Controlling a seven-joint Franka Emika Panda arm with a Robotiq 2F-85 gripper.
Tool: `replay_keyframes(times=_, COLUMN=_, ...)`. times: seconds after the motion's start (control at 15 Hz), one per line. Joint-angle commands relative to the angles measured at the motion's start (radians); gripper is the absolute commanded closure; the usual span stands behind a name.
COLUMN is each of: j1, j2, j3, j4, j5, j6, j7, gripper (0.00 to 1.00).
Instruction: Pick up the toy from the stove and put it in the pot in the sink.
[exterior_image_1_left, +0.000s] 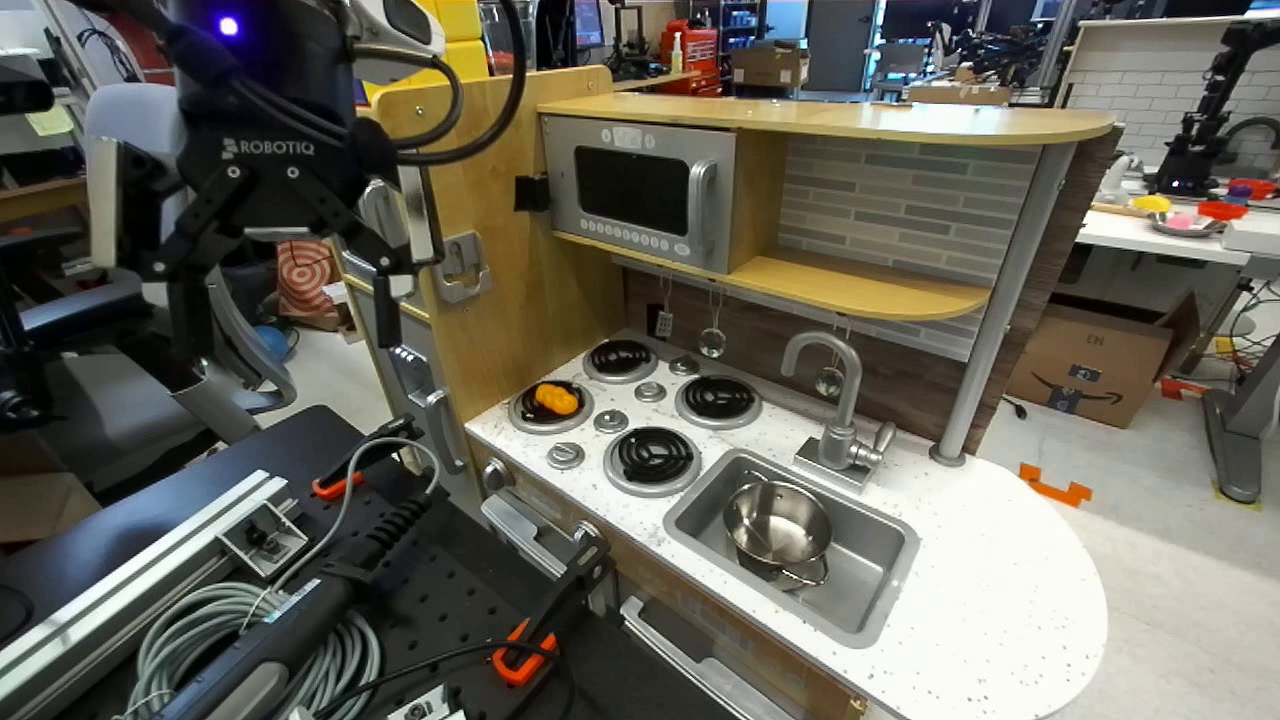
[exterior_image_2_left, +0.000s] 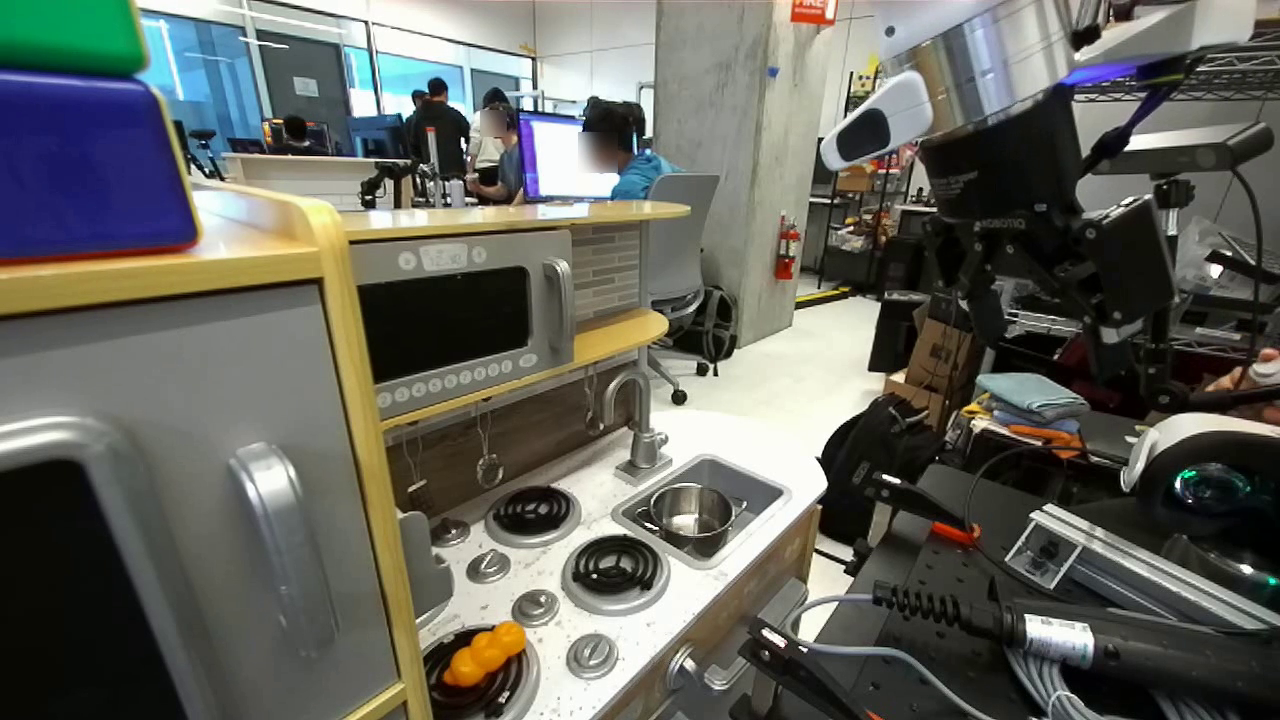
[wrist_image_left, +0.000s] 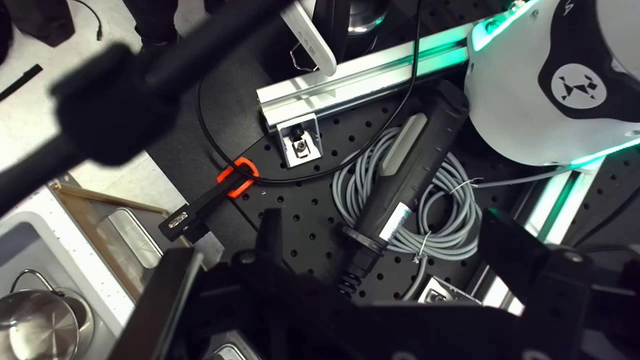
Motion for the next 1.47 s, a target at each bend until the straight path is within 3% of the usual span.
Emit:
replay_keyframes(times=0.0, j1=0.013, j2=0.034, j3=-0.015, j4=-0.032, j5=0.008, j6=0.158, j7=0.06, gripper=0.0)
replay_keyframes(times=0.27, j1=0.002, j2=0.187, j3=0.003, j4=-0.031, j5=-0.021, j6=0.458, j7=0.147, gripper=0.0)
replay_keyframes(times=0.53, j1=-0.014, j2=0.395, j3=0.04, j4=0.044, j5=-0.057, j6=0.668, j7=0.275, gripper=0.0)
replay_keyframes(times=0.73, j1=-0.001, j2=0.487, j3=0.054, j4=0.112, j5=-0.011, j6=0.723, j7=0.306, gripper=0.0)
replay_keyframes(times=0.93, j1=-0.003, j2=0.527, j3=0.067, j4=0.185, j5=0.019, j6=0.708, j7=0.326, gripper=0.0)
replay_keyframes(times=1.0, j1=-0.009, j2=0.493, j3=0.064, j4=0.131, j5=-0.007, j6=0.713, j7=0.311, gripper=0.0)
replay_keyframes(times=1.2, j1=-0.009, j2=0.518, j3=0.067, j4=0.174, j5=0.002, j6=0.712, j7=0.319, gripper=0.0)
replay_keyframes(times=1.33, j1=-0.028, j2=0.478, j3=0.058, j4=0.156, j5=-0.026, j6=0.661, j7=0.143, gripper=0.0)
replay_keyframes(times=1.4, j1=-0.043, j2=0.472, j3=0.048, j4=0.147, j5=-0.037, j6=0.69, j7=0.074, gripper=0.0)
